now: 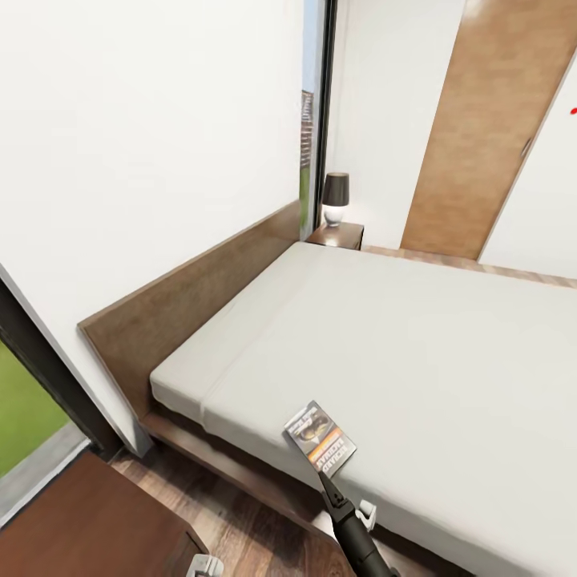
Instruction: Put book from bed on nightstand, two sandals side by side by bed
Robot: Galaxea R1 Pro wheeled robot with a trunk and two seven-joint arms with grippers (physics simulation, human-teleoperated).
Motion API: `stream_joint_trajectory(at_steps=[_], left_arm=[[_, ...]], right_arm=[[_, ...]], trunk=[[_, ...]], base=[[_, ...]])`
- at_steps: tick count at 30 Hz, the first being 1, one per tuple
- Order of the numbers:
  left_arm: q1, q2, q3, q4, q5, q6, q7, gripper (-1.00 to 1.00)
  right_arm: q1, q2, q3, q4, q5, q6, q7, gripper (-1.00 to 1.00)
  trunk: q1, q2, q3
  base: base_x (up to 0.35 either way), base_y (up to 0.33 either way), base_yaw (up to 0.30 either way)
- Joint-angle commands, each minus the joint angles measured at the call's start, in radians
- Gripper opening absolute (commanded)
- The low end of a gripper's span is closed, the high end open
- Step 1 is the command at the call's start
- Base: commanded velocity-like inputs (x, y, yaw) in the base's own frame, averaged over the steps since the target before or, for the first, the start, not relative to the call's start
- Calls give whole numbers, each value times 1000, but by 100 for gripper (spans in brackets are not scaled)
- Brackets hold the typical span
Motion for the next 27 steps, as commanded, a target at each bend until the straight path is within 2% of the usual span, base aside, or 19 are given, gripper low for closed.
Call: stream_joint_trajectory(at_steps=[1,27], left_arm=[[0,0,0,0,8,10,-4,100],[0,0,-1,0,8,10,-4,100]], right_arm=[[-1,0,-7,1,5,-1,3,100],[-1,0,-7,-2,4,-1,3,100]], trunk=[[4,-8,-4],[104,-190,-86]], base=[[0,0,0],[0,0,0]])
